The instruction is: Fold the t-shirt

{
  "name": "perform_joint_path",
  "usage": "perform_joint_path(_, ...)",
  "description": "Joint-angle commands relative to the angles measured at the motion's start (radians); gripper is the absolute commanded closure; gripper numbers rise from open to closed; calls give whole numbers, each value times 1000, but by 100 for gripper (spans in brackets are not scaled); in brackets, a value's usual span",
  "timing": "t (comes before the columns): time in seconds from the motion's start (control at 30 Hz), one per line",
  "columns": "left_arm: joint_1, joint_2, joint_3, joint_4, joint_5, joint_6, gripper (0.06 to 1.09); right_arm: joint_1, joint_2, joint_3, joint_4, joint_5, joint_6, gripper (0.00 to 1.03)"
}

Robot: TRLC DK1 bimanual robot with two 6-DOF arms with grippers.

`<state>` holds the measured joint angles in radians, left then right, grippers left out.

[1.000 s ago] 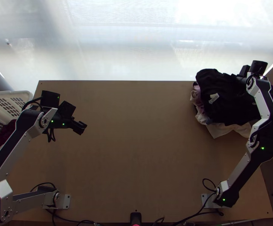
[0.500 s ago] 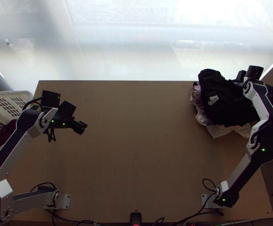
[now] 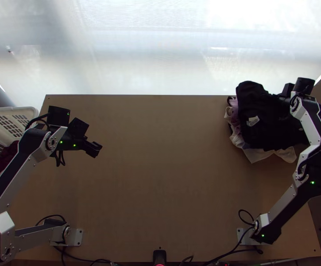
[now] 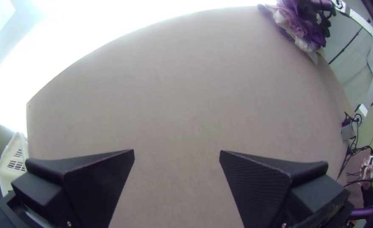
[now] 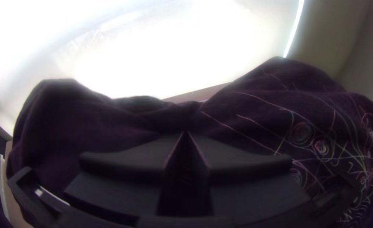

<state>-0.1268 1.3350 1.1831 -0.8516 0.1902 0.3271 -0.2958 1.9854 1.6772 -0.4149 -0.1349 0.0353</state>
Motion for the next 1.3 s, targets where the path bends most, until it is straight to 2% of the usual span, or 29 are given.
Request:
perform_joint_path(0.0,1,-2,4,-1,2,1,10,14,-77,-2,21,-3,-6,77)
perform_joint_path(0.13,1,-8,4,-1,2,3,10,21,-80,-5,21,-3,-5,49)
perform_joint_path(0.17,3,-11,3,-3,2,4,10,24,-85,-7,19,-3,-5,38)
perform_joint_path(0.23,4,-17,1,-4,0,7,10,26,-96,-13,19,-3,-5,4)
perform_joint_path(0.73,7,-46,-7,-9,2,9,10,55,-235,1,7,-3,-23,4)
perform_joint_path(1.0,-4,-79,-11,-9,2,7,10,81,-494,-70,-1,0,-26,4)
perform_joint_path(1.07,-17,-106,-13,-7,2,6,10,78,-591,-122,11,27,-31,4)
perform_joint_path(1.17,-51,-155,-19,2,2,-3,10,78,-767,-252,93,92,-74,4)
perform_joint_path(1.27,-57,-243,-45,77,-18,-31,10,76,-968,-456,263,139,-112,4)
